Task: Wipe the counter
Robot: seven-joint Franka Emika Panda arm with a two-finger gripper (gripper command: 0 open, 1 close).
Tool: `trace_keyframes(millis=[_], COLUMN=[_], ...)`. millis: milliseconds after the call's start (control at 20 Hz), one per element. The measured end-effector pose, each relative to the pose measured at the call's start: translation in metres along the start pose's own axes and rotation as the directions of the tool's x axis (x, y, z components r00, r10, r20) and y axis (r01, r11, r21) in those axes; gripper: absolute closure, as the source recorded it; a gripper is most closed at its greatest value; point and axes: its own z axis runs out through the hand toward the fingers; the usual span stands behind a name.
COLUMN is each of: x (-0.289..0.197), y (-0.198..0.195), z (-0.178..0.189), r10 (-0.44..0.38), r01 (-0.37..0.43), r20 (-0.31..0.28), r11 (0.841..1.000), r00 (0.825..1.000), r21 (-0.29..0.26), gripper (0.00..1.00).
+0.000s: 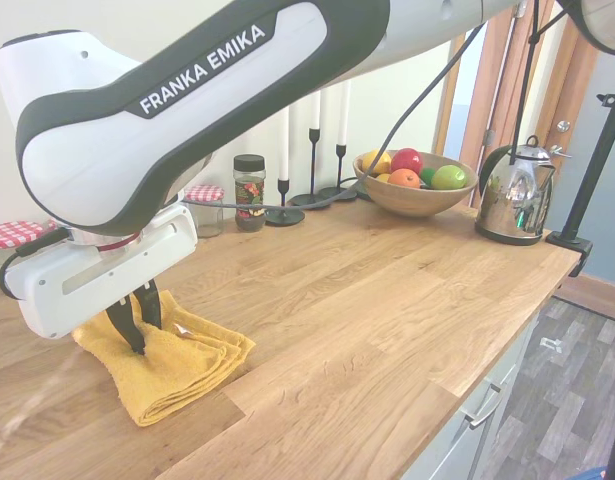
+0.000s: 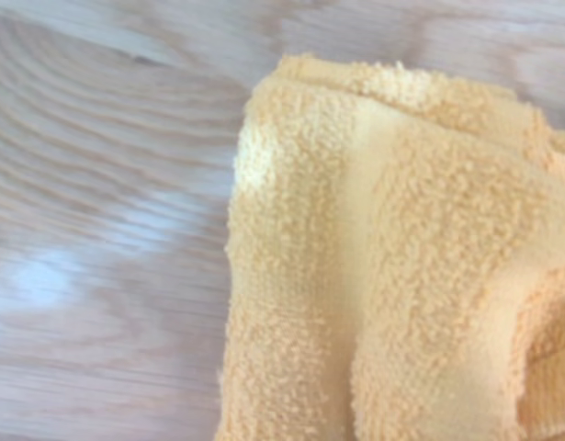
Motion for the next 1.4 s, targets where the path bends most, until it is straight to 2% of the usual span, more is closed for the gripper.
trace_keyframes(millis=[850, 1400], x=[0.008, 0.006], y=[0.007, 0.022], z=[-0.004, -0.043], r10=[0.014, 0.015], r01=[-0.014, -0.015], r20=[-0.001, -0.032], r11=[1.000, 1.000], r00=[1.000, 0.999], r21=[-0.014, 0.016], gripper=[0.00, 0.00])
